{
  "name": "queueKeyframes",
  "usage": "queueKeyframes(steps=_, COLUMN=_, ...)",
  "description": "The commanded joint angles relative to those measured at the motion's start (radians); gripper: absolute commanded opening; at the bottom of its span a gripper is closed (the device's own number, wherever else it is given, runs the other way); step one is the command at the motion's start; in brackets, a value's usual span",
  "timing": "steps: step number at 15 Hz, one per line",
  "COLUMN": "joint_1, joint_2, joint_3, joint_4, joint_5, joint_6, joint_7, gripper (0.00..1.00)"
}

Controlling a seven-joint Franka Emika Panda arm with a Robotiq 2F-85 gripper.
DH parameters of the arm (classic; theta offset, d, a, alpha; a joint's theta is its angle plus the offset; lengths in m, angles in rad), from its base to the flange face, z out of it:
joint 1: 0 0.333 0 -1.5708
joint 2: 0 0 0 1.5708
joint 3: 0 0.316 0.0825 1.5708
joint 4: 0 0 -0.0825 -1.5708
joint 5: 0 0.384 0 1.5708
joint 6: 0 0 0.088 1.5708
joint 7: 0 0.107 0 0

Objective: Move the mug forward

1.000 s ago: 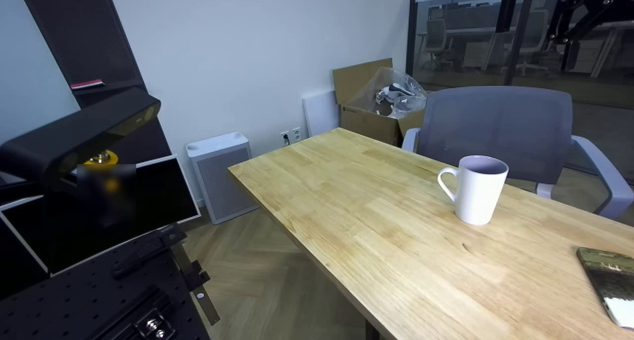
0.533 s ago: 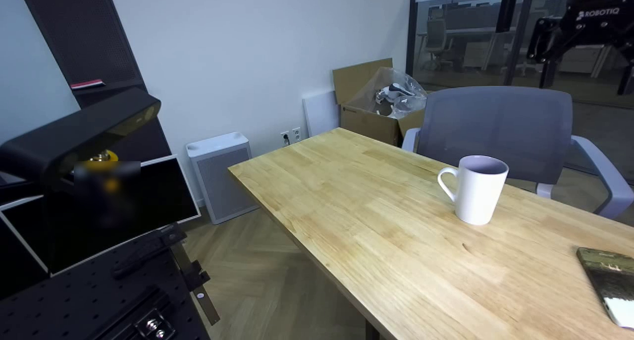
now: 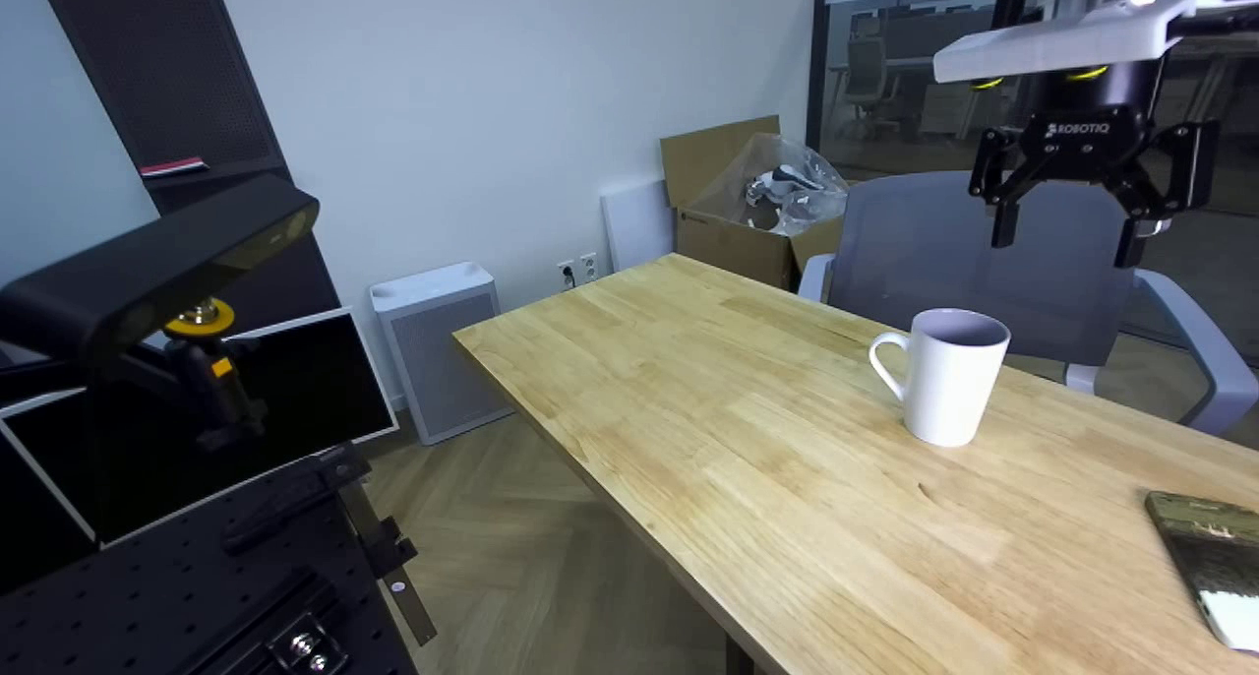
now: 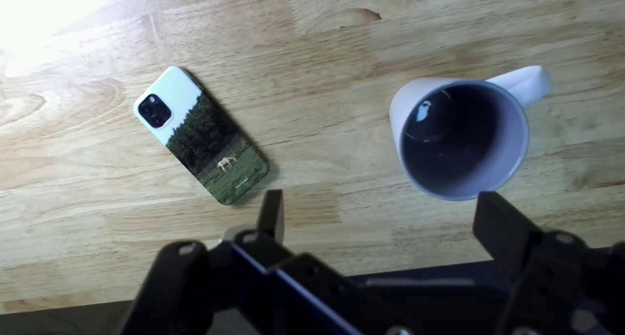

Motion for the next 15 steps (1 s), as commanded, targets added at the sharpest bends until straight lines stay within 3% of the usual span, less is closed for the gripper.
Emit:
queueKeyframes(steps=1, joint_1=0.017, joint_2=0.041, joint_3=-0.008, joint_4=0.049, joint_5=-0.030, joint_6=-0.010, joint_7=0.045, gripper=1.00)
queueKeyframes(steps=15, joint_1=0.013, joint_2=0.089, joint_3=0.005, joint_4=0.056, joint_5=-0.018, joint_6=0.100, joint_7=0.041, gripper=1.00)
